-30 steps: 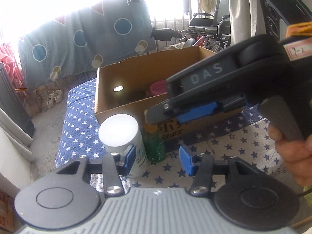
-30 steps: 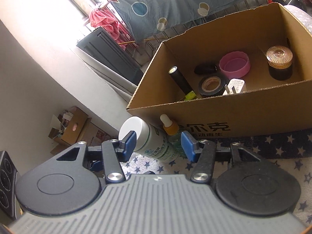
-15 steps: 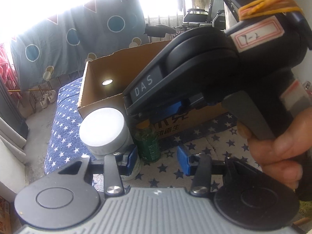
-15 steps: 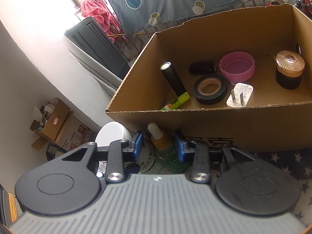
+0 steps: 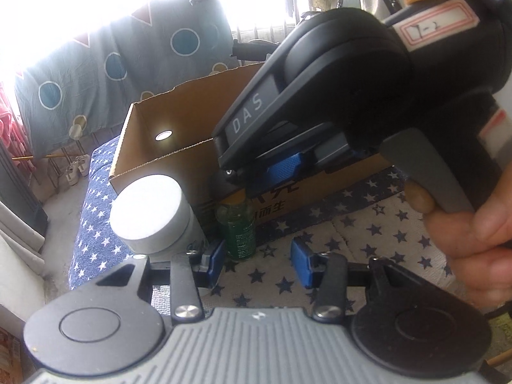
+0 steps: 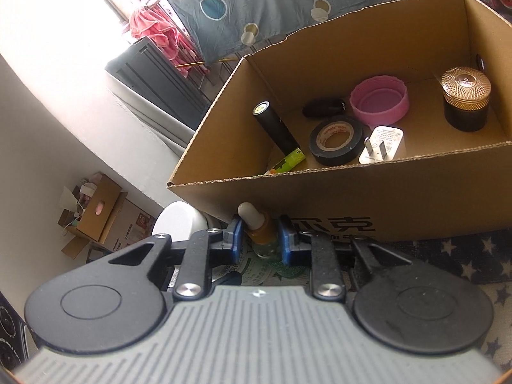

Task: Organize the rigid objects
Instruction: 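Withdraw the right gripper and move it to the green dropper bottle, then close the right gripper on the green dropper bottle, then carry the dropper bottle into the box and open the right gripper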

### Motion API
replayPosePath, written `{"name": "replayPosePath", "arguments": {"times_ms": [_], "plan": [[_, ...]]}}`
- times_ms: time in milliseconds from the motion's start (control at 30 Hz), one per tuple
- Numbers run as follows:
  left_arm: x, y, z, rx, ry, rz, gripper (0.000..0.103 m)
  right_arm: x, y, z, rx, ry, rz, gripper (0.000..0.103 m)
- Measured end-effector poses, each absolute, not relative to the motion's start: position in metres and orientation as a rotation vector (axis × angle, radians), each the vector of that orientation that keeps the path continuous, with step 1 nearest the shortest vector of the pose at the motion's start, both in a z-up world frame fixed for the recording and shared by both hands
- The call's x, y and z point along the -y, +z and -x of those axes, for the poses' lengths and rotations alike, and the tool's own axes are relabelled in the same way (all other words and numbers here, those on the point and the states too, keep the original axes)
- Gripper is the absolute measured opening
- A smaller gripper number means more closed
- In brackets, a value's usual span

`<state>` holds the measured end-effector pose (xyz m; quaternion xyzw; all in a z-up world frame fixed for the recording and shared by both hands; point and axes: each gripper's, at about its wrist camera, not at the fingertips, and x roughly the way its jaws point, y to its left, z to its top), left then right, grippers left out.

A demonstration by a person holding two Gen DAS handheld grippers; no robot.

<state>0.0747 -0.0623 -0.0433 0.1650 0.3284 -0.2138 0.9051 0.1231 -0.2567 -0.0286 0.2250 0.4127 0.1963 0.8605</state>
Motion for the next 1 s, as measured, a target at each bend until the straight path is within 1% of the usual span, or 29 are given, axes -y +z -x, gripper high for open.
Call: {"name": "replayPosePath", "arguments": {"times_ms": [200, 433, 500, 533, 700, 933, 1000], "plan": [[0.075, -0.047, -0.075, -0.646, -0.423, -0.370, 0.047, 0.275, -0.021, -0.106, -0.861, 0.399, -0.481, 0.022], [0.096, -0.065, -0.082, -0.675, -0.485, -0.419, 0.047, 0.290, -0.013, -0.083, -0.885, 0.395, -0.468, 0.022], [0.101, -0.070, -0.078, -0.691, -0.502, -0.417, 0.043, 0.293, -0.016, -0.079, -0.903, 0.396, -0.469, 0.022], [0.103, -0.071, -0.078, -0.700, -0.500, -0.418, 0.037, 0.295, -0.019, -0.078, -0.913, 0.394, -0.474, 0.022], [0.103, -0.074, -0.075, -0.703, -0.503, -0.417, 0.035, 0.300, -0.024, -0.076, -0.934, 0.391, -0.490, 0.024], [0.112, -0.080, -0.068, -0.690, -0.490, -0.441, 0.033, 0.296, -0.029, -0.084, -0.924, 0.367, -0.434, 0.025], [0.113, -0.077, -0.066, -0.692, -0.486, -0.441, 0.033, 0.298, -0.029, -0.082, -0.912, 0.372, -0.449, 0.022]]}}
